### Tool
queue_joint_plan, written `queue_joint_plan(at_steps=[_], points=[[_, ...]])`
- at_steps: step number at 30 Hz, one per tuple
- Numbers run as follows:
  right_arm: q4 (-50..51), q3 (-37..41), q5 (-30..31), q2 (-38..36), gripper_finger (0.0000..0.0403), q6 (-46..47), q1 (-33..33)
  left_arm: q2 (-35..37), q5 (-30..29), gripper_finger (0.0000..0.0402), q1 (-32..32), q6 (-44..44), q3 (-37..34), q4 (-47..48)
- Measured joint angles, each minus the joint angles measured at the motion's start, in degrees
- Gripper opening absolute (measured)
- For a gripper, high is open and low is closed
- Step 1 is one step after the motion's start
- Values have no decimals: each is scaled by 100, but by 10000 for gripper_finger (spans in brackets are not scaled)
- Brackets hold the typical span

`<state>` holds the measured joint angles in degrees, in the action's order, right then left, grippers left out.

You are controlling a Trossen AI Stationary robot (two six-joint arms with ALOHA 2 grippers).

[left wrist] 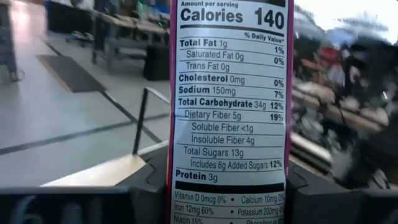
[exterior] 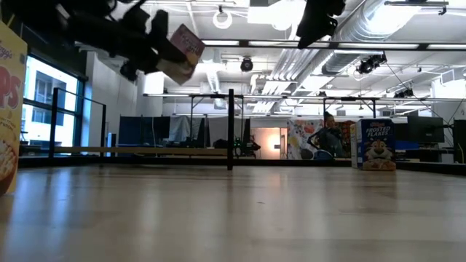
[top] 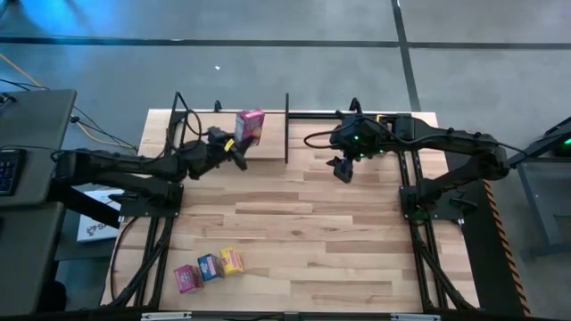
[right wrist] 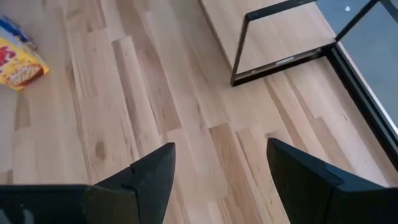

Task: Stack cereal on shelf
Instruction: Put the top purple cereal box on the shelf

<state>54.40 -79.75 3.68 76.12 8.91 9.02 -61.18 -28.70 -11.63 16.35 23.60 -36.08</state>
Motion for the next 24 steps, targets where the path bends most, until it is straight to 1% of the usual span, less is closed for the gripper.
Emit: queue_joint_plan(at_steps=[1,4,7,9,14,16,20,24], points=[[-13,0,15,1,241,26,0,-223,61,137,-115,-7,-32,-395],[-71,0,19,7,241,134,0,-950,332,137,-519,-44,-42,-1053],[-141,0,27,7,241,225,0,-1731,407,136,-859,-47,39,-1765],[-200,0,89,7,241,309,0,-2215,461,136,-1028,-45,159,-2058],[-237,0,255,7,241,330,0,-3220,535,136,-1247,-51,657,-2189],[-237,0,327,7,241,411,0,-3531,399,136,-1291,-53,870,-2201],[-237,0,426,7,241,563,0,-4063,-55,136,-1355,-52,1177,-2181],[-237,0,450,7,241,586,0,-4394,-108,136,-1357,-51,1366,-2184]])
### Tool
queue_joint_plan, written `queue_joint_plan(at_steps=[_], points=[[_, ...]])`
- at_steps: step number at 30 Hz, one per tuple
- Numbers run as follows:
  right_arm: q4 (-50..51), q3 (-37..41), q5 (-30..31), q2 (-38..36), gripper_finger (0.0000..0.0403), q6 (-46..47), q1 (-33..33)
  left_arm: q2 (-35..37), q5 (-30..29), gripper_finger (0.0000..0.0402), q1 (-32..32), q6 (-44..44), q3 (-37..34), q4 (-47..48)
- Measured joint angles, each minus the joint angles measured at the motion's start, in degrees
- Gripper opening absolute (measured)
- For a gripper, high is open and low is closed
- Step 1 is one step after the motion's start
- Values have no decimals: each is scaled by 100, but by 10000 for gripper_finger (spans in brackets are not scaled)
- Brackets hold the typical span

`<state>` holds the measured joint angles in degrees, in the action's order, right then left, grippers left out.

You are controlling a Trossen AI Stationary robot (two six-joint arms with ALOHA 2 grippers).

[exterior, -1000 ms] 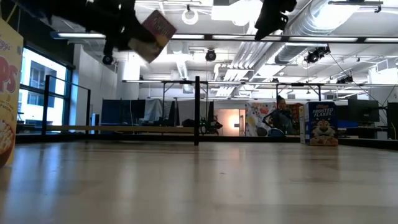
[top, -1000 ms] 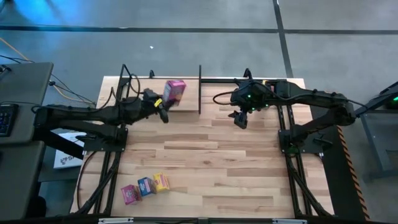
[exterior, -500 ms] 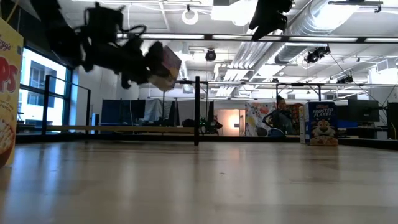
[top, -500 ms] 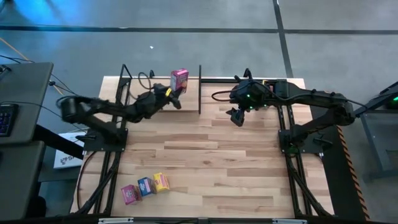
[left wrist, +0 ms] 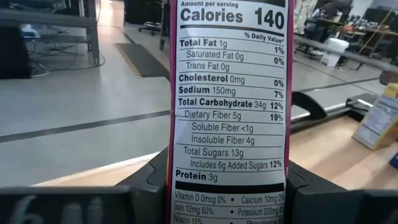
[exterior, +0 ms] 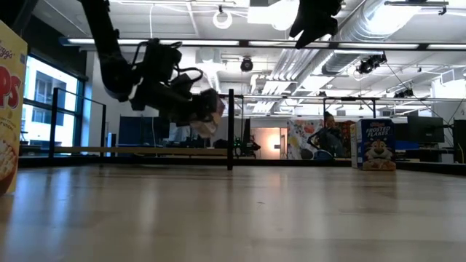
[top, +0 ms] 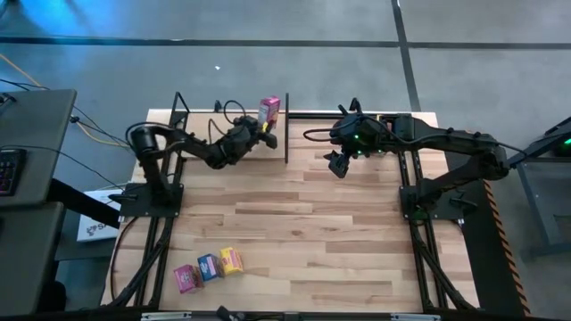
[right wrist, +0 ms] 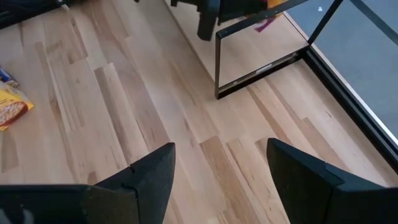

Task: Stack cereal on shelf
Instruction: Put the top purple cereal box on the shelf

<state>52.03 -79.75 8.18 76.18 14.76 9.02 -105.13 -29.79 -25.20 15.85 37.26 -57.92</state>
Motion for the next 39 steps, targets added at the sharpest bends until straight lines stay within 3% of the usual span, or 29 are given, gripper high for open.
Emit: queue_joint_plan(at_steps=[18,29,39], points=[[0,0,44,0,241,-14,-2,-439,-25,137,81,-137,155,325],[0,0,46,0,241,-20,-2,-434,-12,178,90,-305,151,792],[0,0,46,2,241,-22,-3,-285,229,189,84,-248,138,1078]])
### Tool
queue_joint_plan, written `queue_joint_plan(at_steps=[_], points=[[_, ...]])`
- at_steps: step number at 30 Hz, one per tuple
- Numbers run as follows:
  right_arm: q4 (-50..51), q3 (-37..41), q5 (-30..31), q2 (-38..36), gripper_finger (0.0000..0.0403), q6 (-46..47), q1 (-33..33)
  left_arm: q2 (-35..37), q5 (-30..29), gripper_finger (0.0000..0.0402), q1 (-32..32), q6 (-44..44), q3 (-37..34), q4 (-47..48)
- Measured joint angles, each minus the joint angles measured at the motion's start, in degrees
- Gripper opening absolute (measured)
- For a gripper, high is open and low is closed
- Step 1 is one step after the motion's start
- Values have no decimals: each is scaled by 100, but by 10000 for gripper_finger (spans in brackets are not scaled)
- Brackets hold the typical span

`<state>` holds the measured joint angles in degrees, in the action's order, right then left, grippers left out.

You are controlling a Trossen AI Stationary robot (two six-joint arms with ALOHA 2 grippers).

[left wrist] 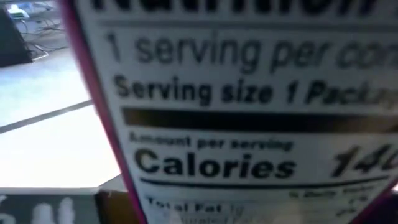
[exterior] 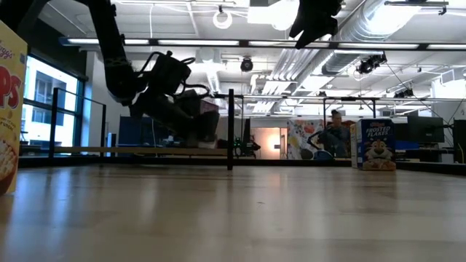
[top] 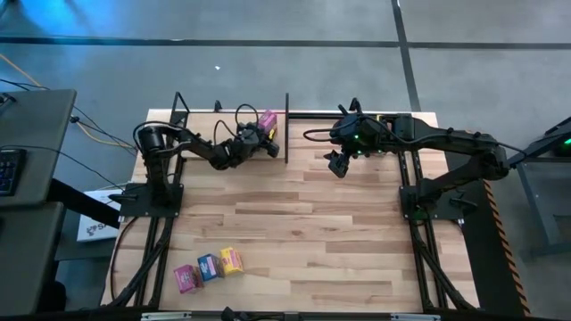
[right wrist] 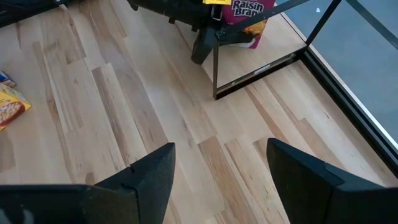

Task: Stack cereal on shelf
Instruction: Put the top purple cereal box on the shelf

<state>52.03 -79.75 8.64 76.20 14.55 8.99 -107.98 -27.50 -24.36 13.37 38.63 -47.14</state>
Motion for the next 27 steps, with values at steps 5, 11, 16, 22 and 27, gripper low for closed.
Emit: queue_joint_plan(at_steps=[5,11,16,22,27], points=[[0,0,0,0,241,0,0,453,47,189,7,1,-7,693],[-2,0,13,0,241,-63,-1,747,-10,189,-64,0,-9,1169],[-64,0,13,0,241,-66,-1,610,-4,189,-220,382,0,939],[-149,0,9,0,241,-66,-2,410,-130,189,-335,1102,0,778],[-223,0,-5,0,241,-151,0,331,-93,189,-296,1330,9,730]])
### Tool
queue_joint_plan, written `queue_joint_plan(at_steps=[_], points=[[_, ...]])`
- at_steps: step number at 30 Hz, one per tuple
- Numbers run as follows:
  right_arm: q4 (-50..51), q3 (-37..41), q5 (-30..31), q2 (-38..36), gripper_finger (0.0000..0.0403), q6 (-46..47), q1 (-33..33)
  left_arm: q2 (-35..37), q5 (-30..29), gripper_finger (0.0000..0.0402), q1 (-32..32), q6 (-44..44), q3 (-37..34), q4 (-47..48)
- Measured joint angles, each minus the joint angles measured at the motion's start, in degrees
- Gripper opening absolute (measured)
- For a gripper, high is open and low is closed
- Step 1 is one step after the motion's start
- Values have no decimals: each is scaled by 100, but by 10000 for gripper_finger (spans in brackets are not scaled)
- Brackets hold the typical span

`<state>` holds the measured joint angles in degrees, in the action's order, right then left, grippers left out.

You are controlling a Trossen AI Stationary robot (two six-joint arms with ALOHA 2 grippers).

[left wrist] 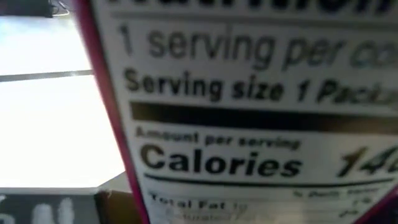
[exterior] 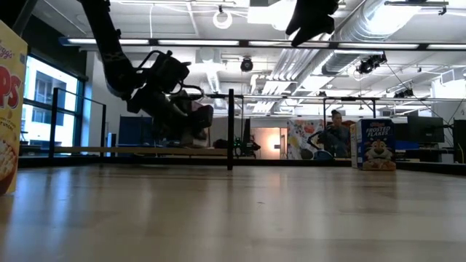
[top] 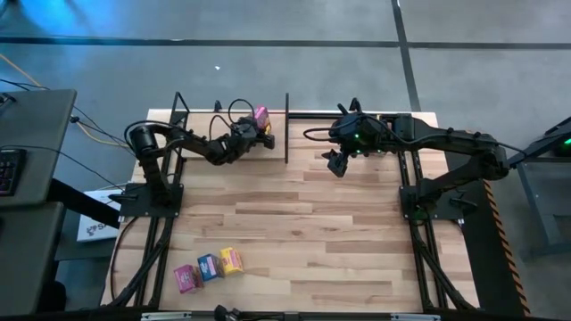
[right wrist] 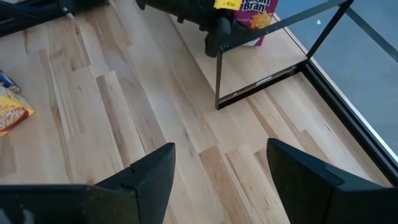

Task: Stack cereal on shelf
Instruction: Put the top purple cereal box on the shelf

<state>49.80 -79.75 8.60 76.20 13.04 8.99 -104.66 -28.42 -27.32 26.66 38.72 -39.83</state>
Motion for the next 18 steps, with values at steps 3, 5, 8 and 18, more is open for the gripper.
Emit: queue_joint_plan(at_steps=[3,5,8,18], points=[[-20,0,0,0,241,-2,1,0,89,189,93,-324,2,21],[-32,0,0,0,241,0,-1,-1,117,189,138,-487,2,21],[-32,0,0,0,241,0,-1,-2,121,189,192,-638,2,44],[-32,0,0,0,241,-1,-1,-7,68,189,215,-724,2,48]])
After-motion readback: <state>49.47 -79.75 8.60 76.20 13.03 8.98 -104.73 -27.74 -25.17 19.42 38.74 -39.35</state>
